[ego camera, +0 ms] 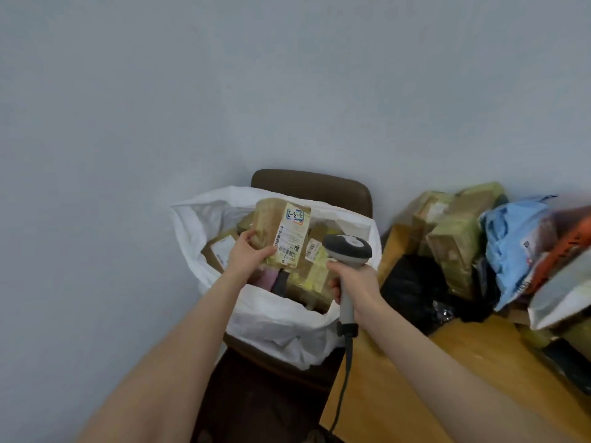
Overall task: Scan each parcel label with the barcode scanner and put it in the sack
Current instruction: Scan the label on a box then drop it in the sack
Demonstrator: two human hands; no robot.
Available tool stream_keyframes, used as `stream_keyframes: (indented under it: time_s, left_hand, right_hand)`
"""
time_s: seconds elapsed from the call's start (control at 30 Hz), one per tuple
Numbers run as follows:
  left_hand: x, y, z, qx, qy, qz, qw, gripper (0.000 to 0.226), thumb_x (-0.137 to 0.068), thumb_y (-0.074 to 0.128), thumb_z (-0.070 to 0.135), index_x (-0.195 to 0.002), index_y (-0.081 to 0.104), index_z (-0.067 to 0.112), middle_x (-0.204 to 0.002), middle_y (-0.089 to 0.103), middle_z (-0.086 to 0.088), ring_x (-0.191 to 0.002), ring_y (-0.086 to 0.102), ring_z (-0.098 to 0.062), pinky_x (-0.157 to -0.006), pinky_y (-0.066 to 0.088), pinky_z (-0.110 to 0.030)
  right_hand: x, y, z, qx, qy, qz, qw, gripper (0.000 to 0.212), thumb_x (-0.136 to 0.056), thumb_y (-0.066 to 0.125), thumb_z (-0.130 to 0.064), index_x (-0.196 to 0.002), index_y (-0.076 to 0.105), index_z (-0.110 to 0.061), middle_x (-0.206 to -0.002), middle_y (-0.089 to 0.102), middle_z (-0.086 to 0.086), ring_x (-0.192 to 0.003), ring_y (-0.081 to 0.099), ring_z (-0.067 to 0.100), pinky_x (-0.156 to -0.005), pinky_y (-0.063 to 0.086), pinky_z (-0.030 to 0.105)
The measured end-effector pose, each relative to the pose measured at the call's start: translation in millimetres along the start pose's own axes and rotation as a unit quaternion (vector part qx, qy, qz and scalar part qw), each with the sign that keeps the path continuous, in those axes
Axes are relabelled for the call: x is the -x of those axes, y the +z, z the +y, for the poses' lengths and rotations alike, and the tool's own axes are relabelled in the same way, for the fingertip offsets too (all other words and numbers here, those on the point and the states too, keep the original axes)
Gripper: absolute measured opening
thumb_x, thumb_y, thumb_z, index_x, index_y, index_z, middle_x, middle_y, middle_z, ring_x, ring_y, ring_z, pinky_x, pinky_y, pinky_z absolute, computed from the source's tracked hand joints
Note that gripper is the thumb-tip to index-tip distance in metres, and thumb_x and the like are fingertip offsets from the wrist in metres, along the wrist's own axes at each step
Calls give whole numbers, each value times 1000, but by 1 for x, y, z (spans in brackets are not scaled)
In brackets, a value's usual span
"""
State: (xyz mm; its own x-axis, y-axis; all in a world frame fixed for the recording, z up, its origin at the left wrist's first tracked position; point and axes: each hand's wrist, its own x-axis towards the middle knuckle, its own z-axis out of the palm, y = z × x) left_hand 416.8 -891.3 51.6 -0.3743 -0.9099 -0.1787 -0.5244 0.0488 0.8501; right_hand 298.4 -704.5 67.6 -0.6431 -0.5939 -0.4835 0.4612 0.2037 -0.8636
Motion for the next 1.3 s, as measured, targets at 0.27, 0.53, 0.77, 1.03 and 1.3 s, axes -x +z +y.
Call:
stream_keyframes:
  time_s: [0.27,0.53,0.77,1.03,1.3]
  left_hand:
    - [-110,-4,-70,-227,-67,-184,954,69,-82,70,33,-140,36,16,-124,57,-6,-109,58,-25,-87,50,-35]
    - [-130,6,-89,-376,36,-248,892,100,-77,77,31,-153,12,20,-148,37,-14,-133,41,-32,-104,40,-44]
    - [-126,39,-125,-585,134,-235,765,86,-85,66,13,-152,15,26,-158,6,-17,-123,50,-37,-92,49,-39]
    - [-135,66,-130,-598,144,-235,752,89,-81,71,20,-150,16,28,-143,30,-13,-114,52,-34,-84,48,-40]
    - [-116,45,-86,-612,185,-161,752,68,-85,66,19,-142,29,21,-137,42,-8,-109,57,-28,-81,47,-37]
  right_hand:
    - [-97,94,16,17,86,52,995,16,-83,73,-16,-74,63,-7,-54,57,6,-47,51,17,-51,43,28]
    - [-130,105,30,24,124,74,989,13,-84,71,-13,-76,62,-7,-64,60,11,-56,54,20,-57,46,32]
    - [-147,103,45,51,137,90,985,15,-84,71,-15,-74,62,-9,-60,60,8,-53,55,18,-60,49,32]
    - [-157,90,63,61,157,89,982,12,-85,71,-16,-81,63,-8,-58,60,7,-50,53,16,-53,44,28]
    - [-126,69,39,17,138,77,987,11,-86,70,-14,-88,64,-5,-58,57,7,-48,51,15,-48,42,27]
